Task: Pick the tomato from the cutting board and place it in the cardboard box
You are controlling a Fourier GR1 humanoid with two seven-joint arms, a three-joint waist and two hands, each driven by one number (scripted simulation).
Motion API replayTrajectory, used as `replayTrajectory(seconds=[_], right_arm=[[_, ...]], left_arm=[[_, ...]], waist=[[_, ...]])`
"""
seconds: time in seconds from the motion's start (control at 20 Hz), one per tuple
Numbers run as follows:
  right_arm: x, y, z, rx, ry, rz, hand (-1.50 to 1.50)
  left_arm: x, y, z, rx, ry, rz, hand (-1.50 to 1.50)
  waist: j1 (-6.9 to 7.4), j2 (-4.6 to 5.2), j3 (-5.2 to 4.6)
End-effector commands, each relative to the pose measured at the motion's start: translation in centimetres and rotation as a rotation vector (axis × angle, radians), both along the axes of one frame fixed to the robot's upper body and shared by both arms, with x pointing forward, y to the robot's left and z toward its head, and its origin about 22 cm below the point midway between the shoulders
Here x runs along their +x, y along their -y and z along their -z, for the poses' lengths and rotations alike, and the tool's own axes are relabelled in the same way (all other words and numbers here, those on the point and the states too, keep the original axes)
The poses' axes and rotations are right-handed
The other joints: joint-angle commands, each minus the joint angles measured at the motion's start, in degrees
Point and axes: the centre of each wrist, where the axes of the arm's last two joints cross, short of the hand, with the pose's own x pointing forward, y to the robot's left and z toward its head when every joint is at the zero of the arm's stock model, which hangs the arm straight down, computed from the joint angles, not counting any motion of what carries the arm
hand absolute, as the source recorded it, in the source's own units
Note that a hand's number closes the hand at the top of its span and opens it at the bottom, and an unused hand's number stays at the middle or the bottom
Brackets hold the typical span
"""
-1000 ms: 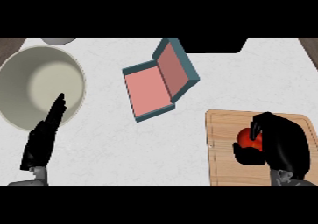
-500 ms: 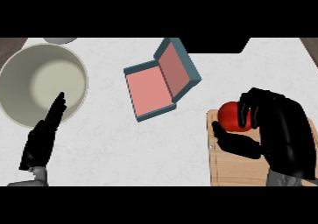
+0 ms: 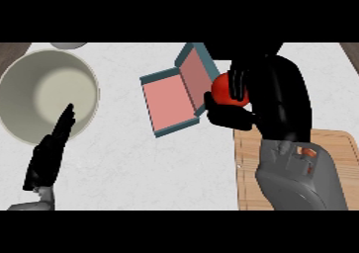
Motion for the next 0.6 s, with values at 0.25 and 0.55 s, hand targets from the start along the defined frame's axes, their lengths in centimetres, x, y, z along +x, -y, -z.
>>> replayTrajectory(seconds=[0.25, 0.55], right_arm=[[7.0, -4.1, 0.1, 0.000, -0.084, 0.004, 1.50], [11.8, -5.7, 3.0, -0.019, -0.180, 0.016, 1.50]], left_arm=[[-0.2, -0.9, -0.3, -0.009, -0.012, 0.022, 0.00], [-0.7, -1.0, -0.7, 0.006, 0.018, 0.024, 0.00]], waist=[[0.44, 0.15, 0.01], [1.55, 0.46, 0.00]])
